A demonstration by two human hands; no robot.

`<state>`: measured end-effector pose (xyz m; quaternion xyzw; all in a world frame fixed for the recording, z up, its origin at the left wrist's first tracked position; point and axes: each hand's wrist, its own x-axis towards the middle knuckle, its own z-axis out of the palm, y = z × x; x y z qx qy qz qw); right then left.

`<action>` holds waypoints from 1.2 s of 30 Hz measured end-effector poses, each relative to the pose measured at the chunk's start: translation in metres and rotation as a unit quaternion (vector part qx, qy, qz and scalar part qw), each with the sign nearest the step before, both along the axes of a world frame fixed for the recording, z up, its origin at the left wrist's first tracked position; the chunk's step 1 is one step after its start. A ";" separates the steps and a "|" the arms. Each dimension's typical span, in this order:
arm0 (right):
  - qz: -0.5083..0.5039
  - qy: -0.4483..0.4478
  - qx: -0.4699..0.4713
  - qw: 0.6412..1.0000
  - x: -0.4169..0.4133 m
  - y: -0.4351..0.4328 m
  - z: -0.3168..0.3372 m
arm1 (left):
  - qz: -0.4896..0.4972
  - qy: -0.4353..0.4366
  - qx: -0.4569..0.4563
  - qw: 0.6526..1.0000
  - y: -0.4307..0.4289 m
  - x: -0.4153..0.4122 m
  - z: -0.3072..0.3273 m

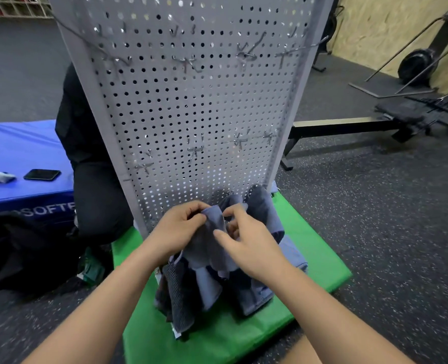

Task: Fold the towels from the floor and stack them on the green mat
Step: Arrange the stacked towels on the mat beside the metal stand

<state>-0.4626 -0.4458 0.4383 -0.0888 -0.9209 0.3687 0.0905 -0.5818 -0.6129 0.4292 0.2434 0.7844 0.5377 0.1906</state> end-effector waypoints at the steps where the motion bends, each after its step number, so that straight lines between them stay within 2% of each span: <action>1: 0.002 -0.007 0.024 1.000 -0.004 -0.003 -0.004 | 0.021 0.020 -0.022 0.999 0.004 -0.007 -0.003; 4: 0.021 -0.040 0.099 0.994 -0.013 -0.010 -0.016 | 0.075 0.116 -0.124 0.983 0.013 -0.019 -0.010; 8: 0.051 -0.058 0.153 0.985 -0.020 -0.017 -0.033 | 0.130 0.187 -0.171 0.959 0.013 -0.022 -0.028; 14: 0.081 -0.108 0.120 0.984 -0.032 -0.018 -0.049 | 0.145 0.271 -0.219 0.926 0.011 -0.021 -0.042; 17: 0.083 -0.086 0.097 0.988 -0.027 -0.015 -0.044 | 0.156 0.291 -0.198 0.923 0.007 -0.013 -0.042; 19: 0.049 -0.040 0.080 0.995 -0.017 -0.007 -0.041 | 0.160 0.298 -0.154 0.928 0.007 0.004 -0.041; 21: 0.010 0.022 0.063 0.998 -0.002 0.008 -0.048 | 0.117 0.329 -0.105 0.931 0.011 0.031 -0.046; 23: -0.027 0.038 0.050 0.998 0.015 0.028 -0.062 | 0.047 0.363 -0.068 0.928 0.017 0.061 -0.062; 25: -0.054 0.003 0.057 0.997 0.033 0.053 -0.076 | -0.010 0.357 -0.054 0.932 0.028 0.088 -0.088; 28: -0.062 -0.062 0.058 0.994 0.056 0.088 -0.101 | -0.097 0.323 -0.094 0.937 0.050 0.117 -0.138; 32: -0.128 -0.119 0.017 0.985 0.091 0.114 -0.140 | -0.166 0.251 -0.221 0.928 0.085 0.127 -0.213; 36: -0.170 -0.175 -0.051 0.969 0.109 0.120 -0.161 | -0.199 0.200 -0.331 0.900 0.109 0.112 -0.282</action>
